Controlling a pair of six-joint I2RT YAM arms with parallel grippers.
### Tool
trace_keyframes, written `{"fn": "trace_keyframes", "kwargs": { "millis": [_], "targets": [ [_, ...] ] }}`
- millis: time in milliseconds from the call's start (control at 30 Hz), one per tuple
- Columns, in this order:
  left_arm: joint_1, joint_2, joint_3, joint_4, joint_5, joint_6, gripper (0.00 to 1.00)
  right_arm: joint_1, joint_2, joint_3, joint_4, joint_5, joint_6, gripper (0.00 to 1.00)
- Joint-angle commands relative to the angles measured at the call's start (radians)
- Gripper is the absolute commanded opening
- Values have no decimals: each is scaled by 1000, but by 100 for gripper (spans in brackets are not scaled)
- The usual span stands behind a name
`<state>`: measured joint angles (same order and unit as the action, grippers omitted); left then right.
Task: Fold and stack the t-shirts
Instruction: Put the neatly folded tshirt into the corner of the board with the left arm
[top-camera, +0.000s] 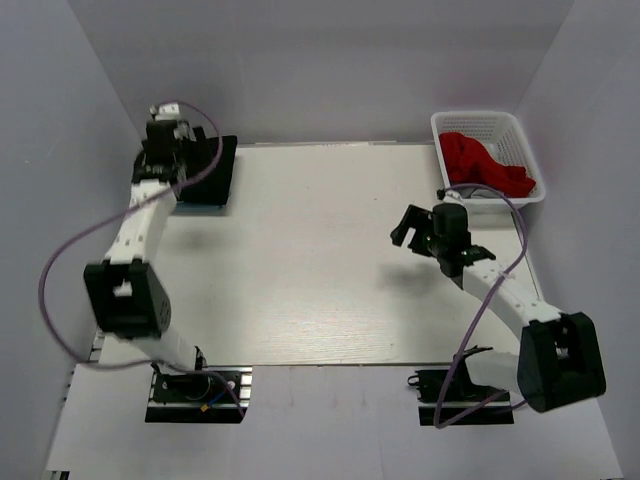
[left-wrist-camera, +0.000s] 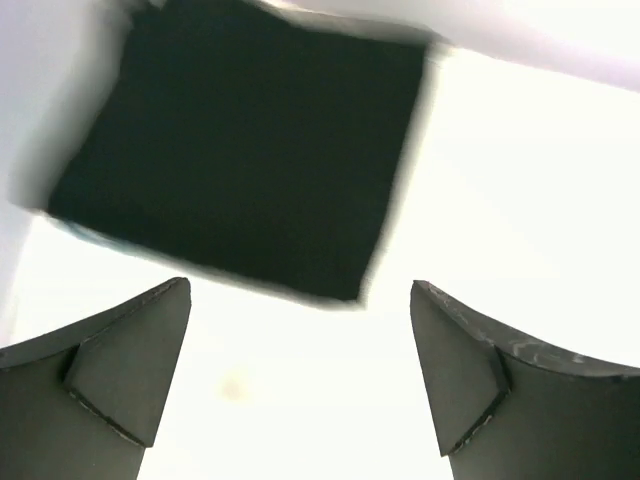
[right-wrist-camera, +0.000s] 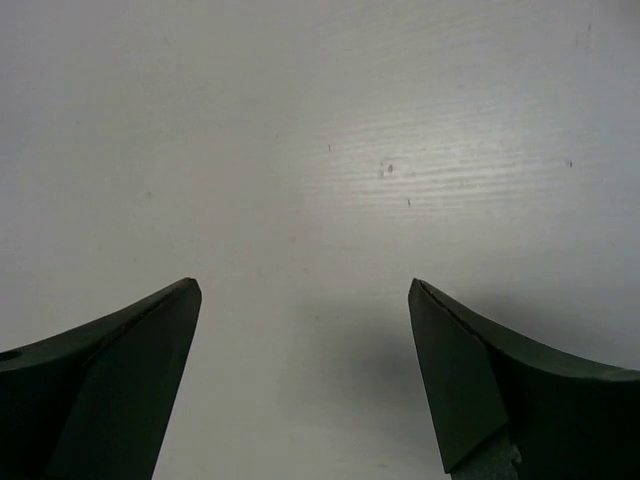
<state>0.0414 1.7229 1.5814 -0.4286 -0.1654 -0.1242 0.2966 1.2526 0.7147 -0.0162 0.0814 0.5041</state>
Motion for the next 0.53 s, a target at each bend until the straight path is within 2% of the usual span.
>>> {"fn": "trace_keyframes", "kwargs": {
  "millis": [0, 33, 67, 100, 133, 233, 300, 500],
  "targets": [
    [-93, -297, -330, 126, 279, -179, 100, 3, -108, -89, 19, -71, 21, 90],
    [-125, -368, -524, 224, 308, -192, 100, 3, -158, -134, 18, -71, 17, 90],
    [-138, -440, -619, 270, 348, -218, 100, 1, -215, -177, -5, -131, 19, 90],
    [-147, -573, -700, 299, 348, -244, 100, -1, -244, -223, -11, -144, 19, 90],
    [-147, -635, -828, 316, 360, -268, 100, 2, -298, -247, -7, -156, 37, 90],
    [-170, -820, -1012, 410, 466, -345, 100, 2, -450, -363, 5, -207, 68, 90],
    [-170, -868, -1072, 438, 495, -385, 100, 1, -539, -405, 4, -213, 62, 90],
    [-190, -878, -1081, 403, 512, -376, 100, 1, -627, -394, 2, -197, 19, 90]
  ]
}}
